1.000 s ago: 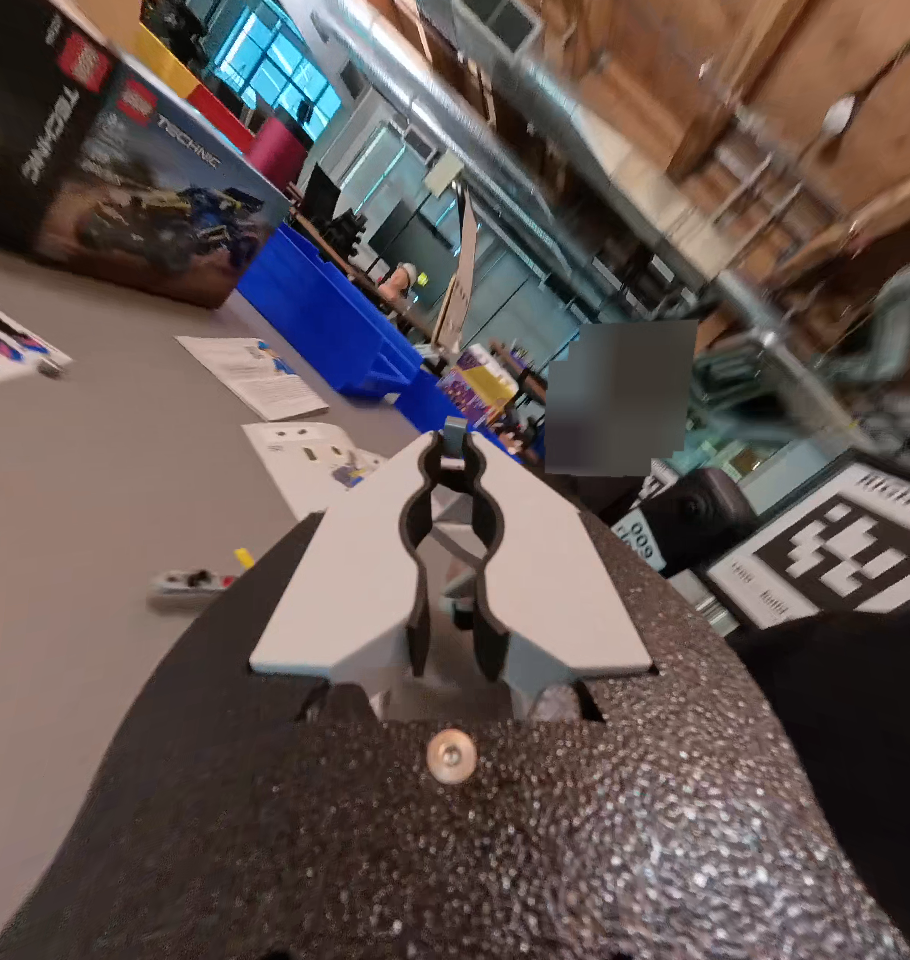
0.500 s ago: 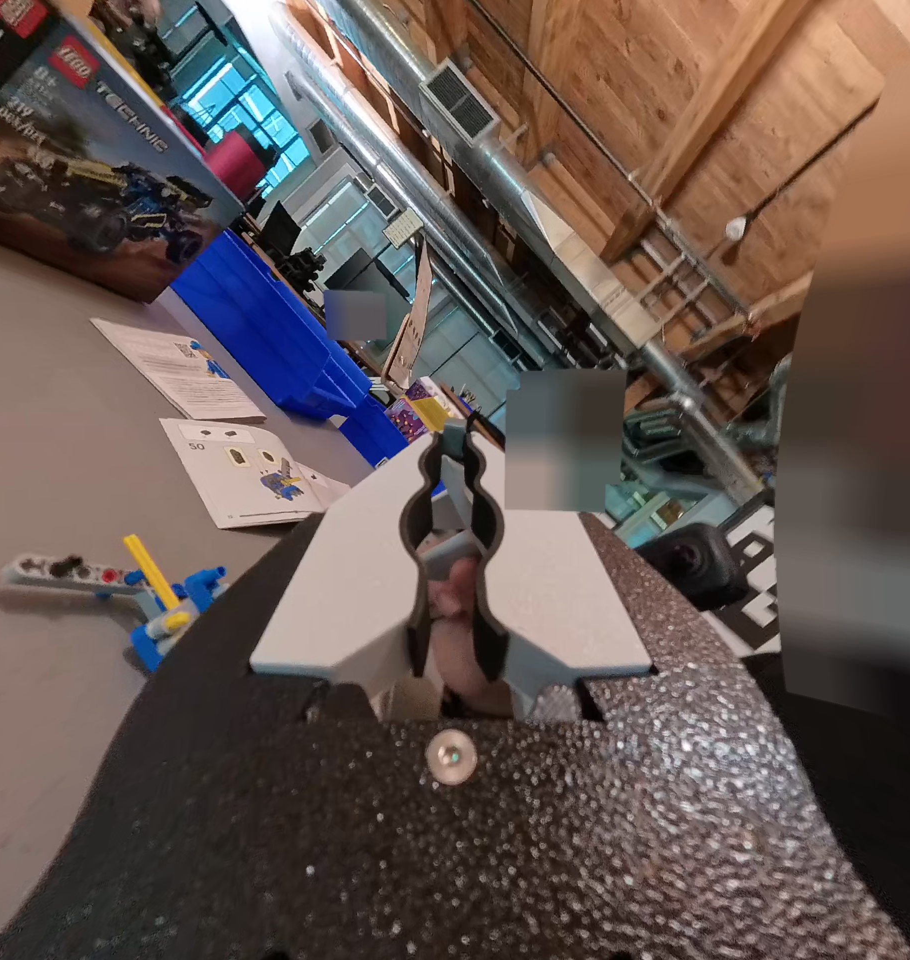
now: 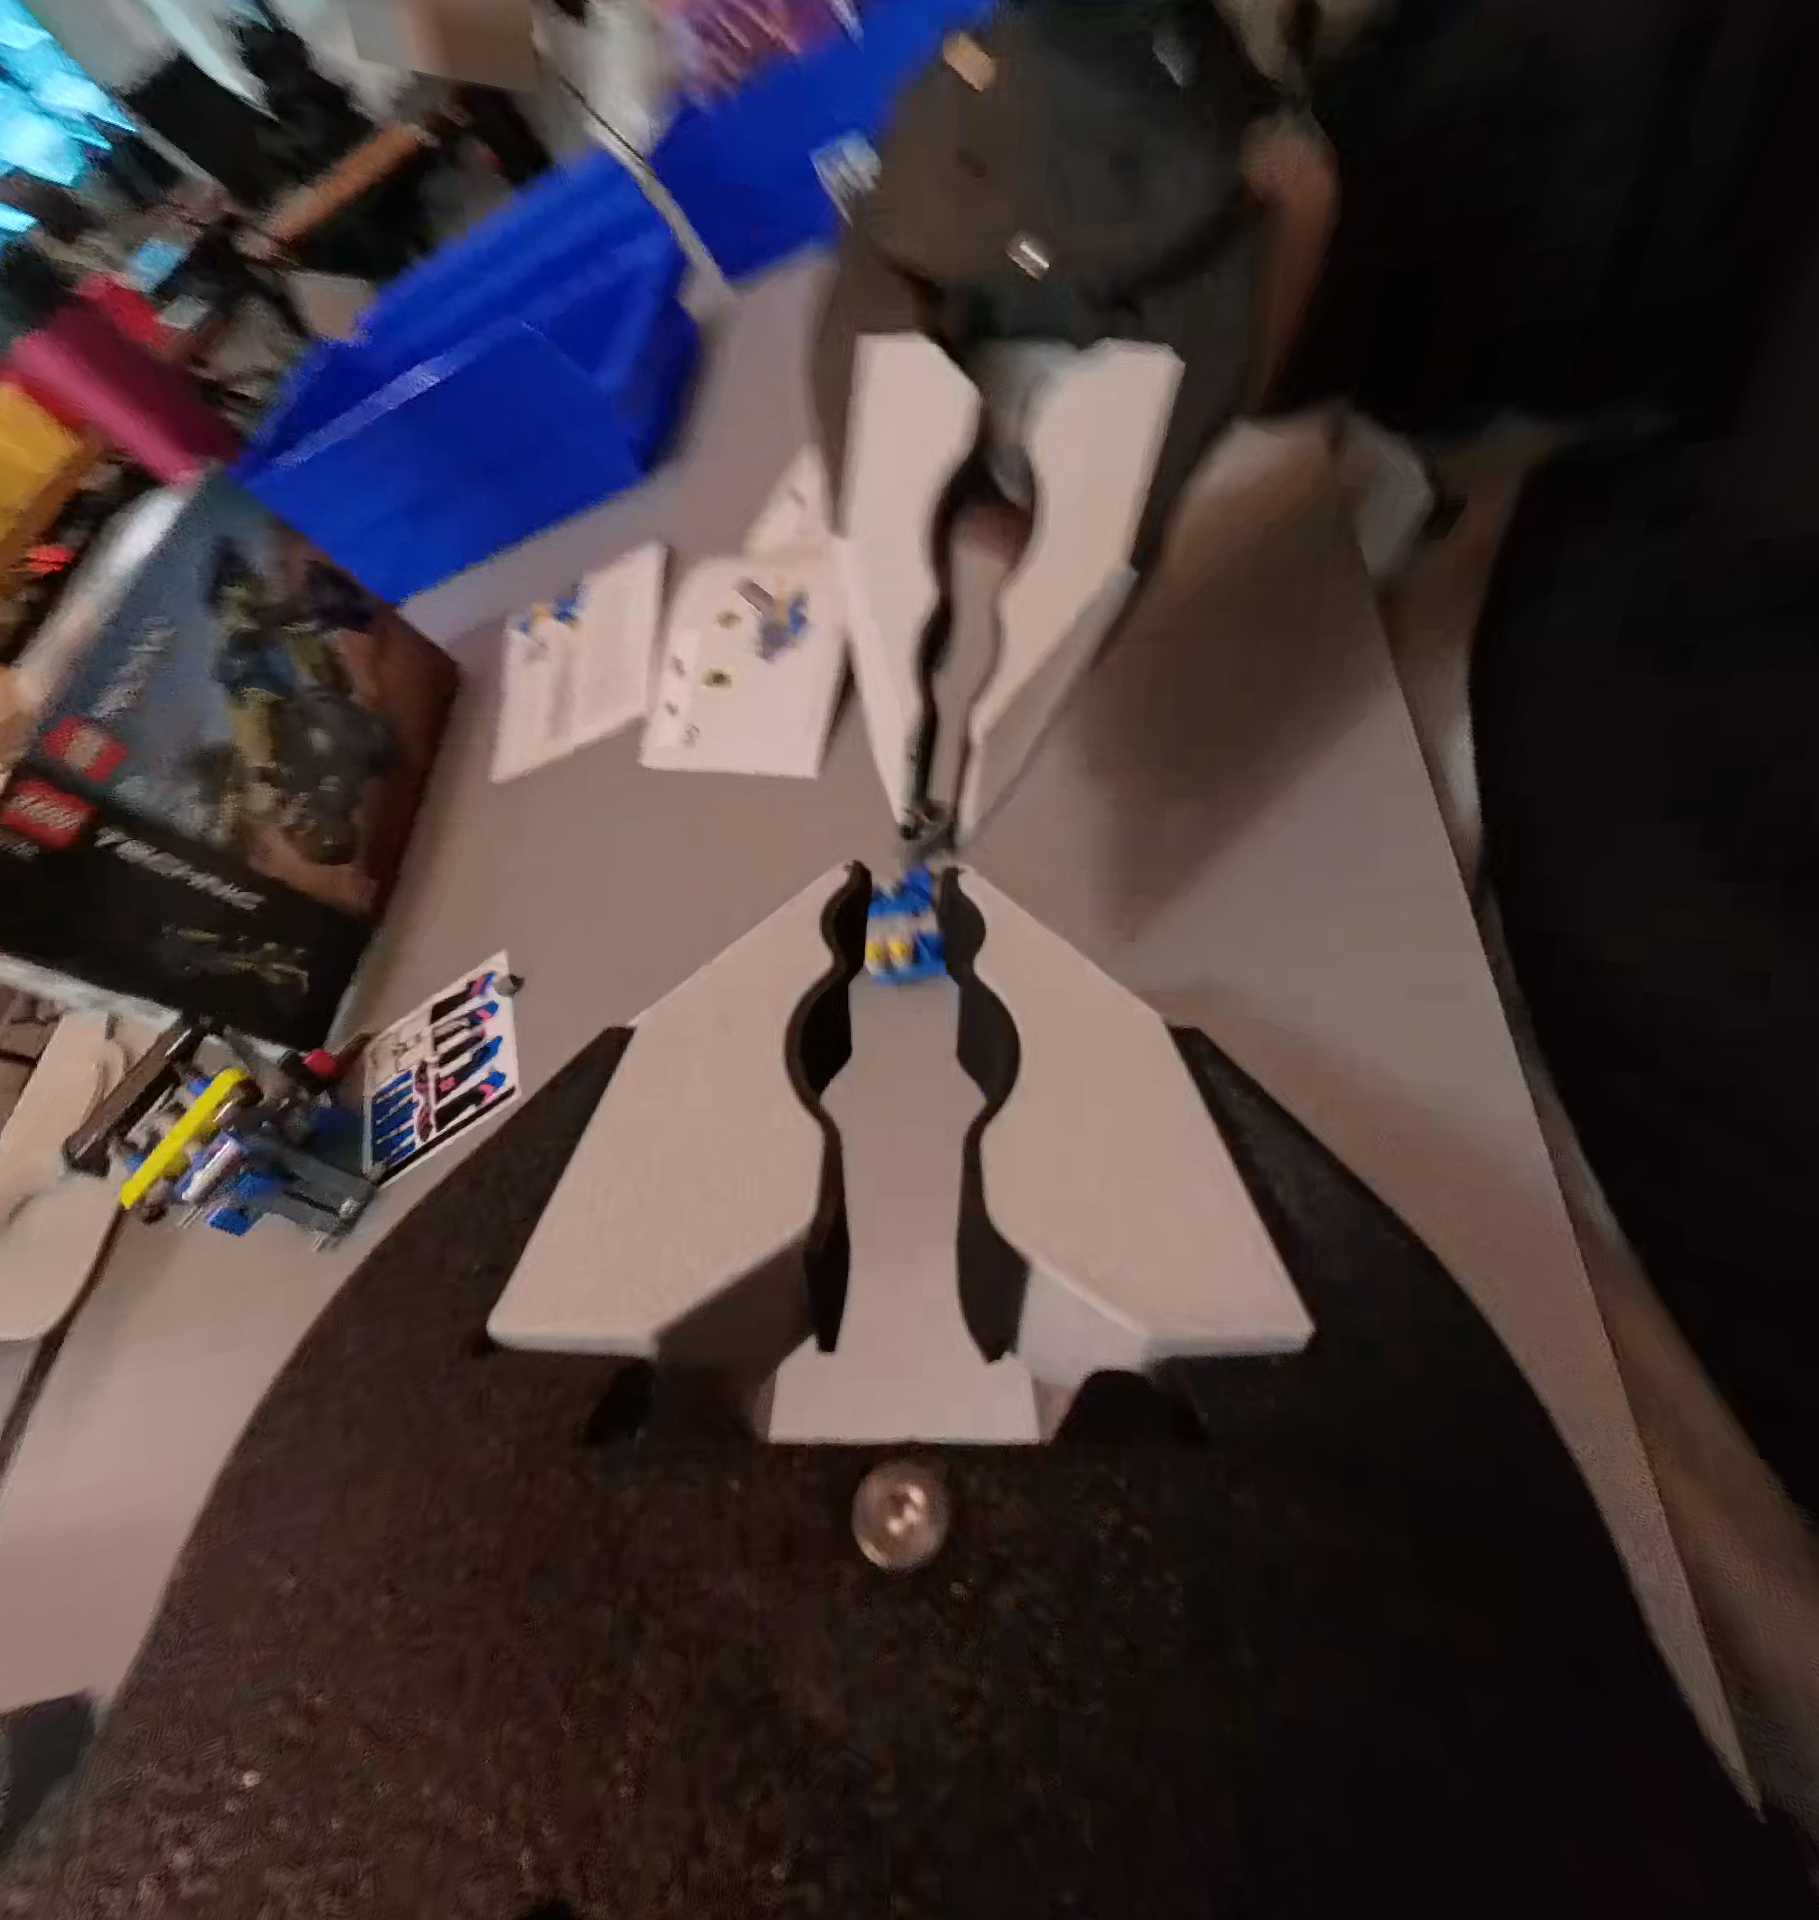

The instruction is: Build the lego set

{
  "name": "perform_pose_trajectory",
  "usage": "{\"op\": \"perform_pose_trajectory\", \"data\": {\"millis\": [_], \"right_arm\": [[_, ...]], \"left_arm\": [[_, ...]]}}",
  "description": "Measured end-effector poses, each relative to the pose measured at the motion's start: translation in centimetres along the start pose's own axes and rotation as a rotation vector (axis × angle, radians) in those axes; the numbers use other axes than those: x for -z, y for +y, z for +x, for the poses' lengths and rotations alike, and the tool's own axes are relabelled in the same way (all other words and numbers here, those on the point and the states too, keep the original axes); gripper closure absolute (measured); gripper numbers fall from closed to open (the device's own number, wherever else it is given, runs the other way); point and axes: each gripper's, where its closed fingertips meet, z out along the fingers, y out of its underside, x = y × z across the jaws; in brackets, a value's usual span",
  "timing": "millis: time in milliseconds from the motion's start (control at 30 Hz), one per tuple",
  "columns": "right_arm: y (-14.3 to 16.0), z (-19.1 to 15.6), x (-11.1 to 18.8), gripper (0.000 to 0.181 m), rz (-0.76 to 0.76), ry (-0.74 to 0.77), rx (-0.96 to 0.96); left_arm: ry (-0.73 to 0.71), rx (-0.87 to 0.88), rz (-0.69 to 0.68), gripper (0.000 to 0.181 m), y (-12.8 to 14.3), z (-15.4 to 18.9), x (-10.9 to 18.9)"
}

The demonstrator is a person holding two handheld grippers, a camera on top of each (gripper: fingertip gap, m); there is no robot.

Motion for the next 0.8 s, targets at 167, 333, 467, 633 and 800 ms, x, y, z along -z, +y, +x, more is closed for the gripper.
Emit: {"op": "perform_pose_trajectory", "data": {"millis": [167,333,467,633,800], "right_arm": [[0.3,-1.4,-1.1,0.176,-0.054,-0.064,0.051],[0.7,-2.3,-1.7,0.176,-0.085,-0.089,0.066],[1.0,-2.6,-1.9,0.176,-0.102,-0.1,0.066],[1.8,-2.3,-1.8,0.177,-0.115,-0.087,0.058],[4.4,0.8,-0.1,0.155,-0.151,-0.006,-0.003]], "left_arm": [[0.12,-0.096,-0.154,0.17,1.6,1.6,-0.8],[0.153,-0.14,-0.195,0.172,1.9,2.2,-1.5],[0.161,-0.17,-0.229,0.176,2.3,2.6,-1.7],[0.133,-0.155,-0.267,0.177,2.9,2.5,-2.0],[0.073,0.133,-0.216,0.177,4.2,1.3,-2.7]]}}
